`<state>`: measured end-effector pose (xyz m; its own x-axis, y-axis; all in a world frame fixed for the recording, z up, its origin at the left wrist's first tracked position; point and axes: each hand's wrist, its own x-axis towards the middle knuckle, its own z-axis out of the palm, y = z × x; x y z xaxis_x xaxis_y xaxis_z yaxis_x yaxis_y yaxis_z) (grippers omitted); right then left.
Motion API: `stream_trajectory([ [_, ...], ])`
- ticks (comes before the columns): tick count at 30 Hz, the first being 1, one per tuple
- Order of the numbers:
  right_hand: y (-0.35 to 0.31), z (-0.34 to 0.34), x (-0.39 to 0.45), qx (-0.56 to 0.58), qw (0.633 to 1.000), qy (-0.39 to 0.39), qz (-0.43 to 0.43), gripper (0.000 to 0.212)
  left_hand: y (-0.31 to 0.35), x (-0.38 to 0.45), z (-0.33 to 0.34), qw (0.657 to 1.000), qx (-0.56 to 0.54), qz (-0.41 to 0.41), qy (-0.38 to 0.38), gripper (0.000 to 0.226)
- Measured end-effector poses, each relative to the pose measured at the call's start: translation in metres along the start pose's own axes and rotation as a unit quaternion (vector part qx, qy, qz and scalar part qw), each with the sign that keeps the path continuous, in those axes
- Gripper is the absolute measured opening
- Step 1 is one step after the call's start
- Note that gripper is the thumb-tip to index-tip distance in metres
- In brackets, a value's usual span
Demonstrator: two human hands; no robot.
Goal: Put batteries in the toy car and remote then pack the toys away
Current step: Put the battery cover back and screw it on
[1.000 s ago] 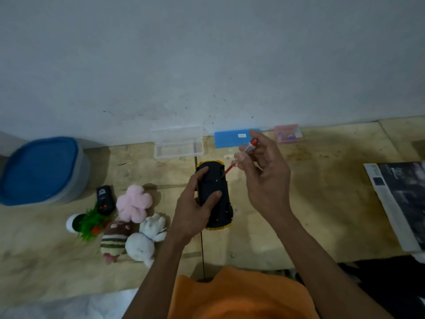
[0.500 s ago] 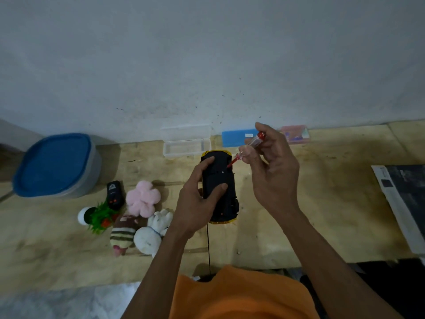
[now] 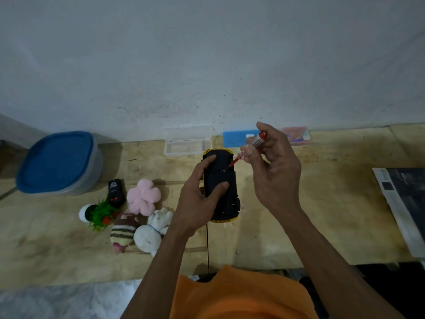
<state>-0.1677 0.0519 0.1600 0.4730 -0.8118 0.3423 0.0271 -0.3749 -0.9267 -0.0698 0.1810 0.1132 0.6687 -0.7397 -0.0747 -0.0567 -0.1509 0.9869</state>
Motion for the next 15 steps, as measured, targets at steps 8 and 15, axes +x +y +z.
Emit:
stream_trajectory([
  [8,0.0019,-0.0002,-0.0019,-0.003,1.000,-0.001,-0.003,0.042,0.0009,-0.0022,0.0004,1.000,0.004,0.000,0.001,0.059],
  [15,0.0028,-0.0005,-0.0029,-0.011,1.000,-0.002,-0.009,0.042,0.0016,-0.0027,-0.0004,1.000,-0.003,-0.002,-0.001,0.059],
])
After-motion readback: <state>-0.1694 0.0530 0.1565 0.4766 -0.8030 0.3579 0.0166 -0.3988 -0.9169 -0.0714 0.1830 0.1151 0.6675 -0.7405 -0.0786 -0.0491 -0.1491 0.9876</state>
